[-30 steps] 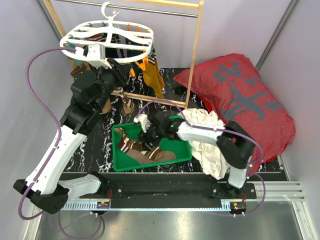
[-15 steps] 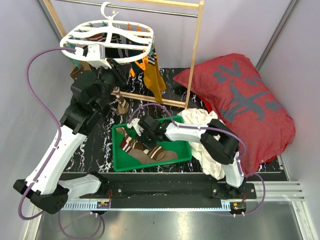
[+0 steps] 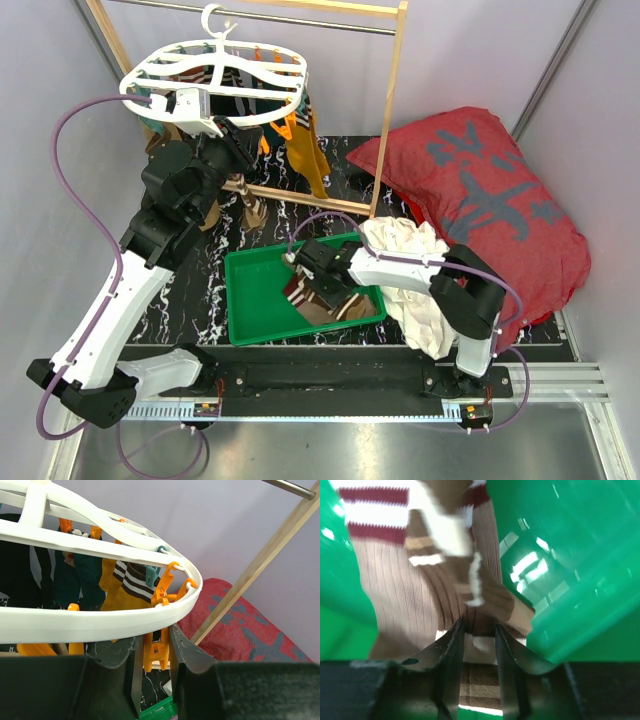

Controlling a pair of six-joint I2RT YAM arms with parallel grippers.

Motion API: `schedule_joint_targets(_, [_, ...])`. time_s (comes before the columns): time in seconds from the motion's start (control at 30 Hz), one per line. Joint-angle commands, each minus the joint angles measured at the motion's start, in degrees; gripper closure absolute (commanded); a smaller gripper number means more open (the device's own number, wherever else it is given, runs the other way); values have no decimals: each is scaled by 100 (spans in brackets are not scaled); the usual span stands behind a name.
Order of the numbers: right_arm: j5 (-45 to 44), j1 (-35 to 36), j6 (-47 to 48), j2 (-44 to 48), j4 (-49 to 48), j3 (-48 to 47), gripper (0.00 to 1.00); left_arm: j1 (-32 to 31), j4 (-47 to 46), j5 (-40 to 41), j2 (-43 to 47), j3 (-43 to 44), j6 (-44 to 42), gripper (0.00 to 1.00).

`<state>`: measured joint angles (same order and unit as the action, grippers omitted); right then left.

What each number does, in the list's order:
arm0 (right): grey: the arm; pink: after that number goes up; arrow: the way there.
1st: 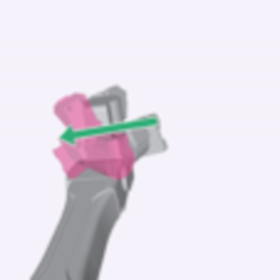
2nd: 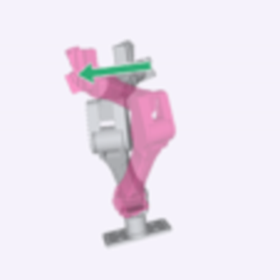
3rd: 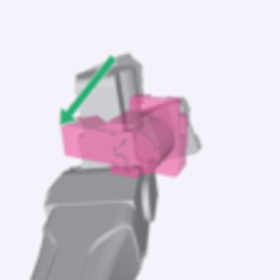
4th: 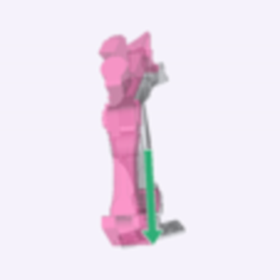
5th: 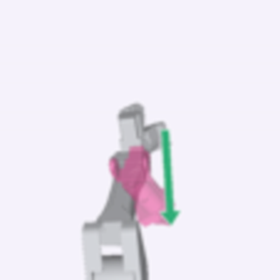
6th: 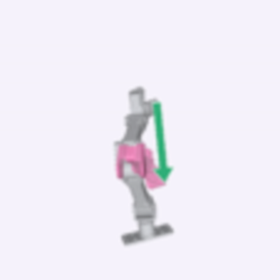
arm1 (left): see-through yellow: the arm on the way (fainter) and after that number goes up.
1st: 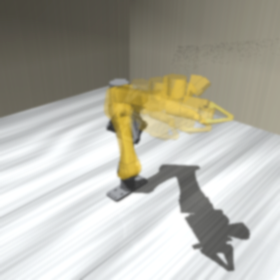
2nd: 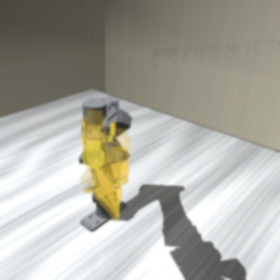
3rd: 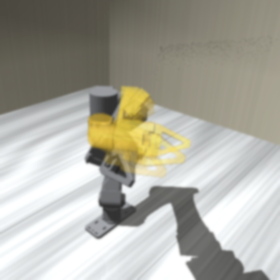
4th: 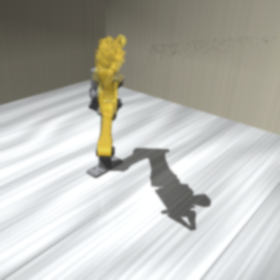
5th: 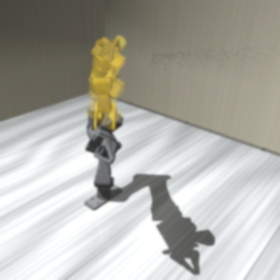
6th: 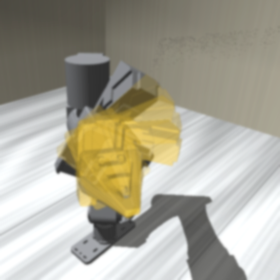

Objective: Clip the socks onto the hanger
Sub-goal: Pick up the sock from the bin.

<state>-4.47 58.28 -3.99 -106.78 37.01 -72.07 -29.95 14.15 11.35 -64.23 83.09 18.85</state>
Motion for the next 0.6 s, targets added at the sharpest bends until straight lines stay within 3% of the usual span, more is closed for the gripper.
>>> schedule_joint_targets(0.0, [-432,8,-252,605,930,-297,60,-2,-141,157,103,32,-127,88])
schedule_joint_targets(0.13, [-353,-18,-94,668,782,-921,45,-2,-132,165,103,49,-136,89])
schedule_joint_targets(0.23, [-238,-185,-76,335,623,-1449,40,-2,-114,183,103,49,-136,89])
schedule_joint_targets(0.57, [-845,-326,161,-966,333,-2952,43,-2,-79,174,77,50,-101,89])
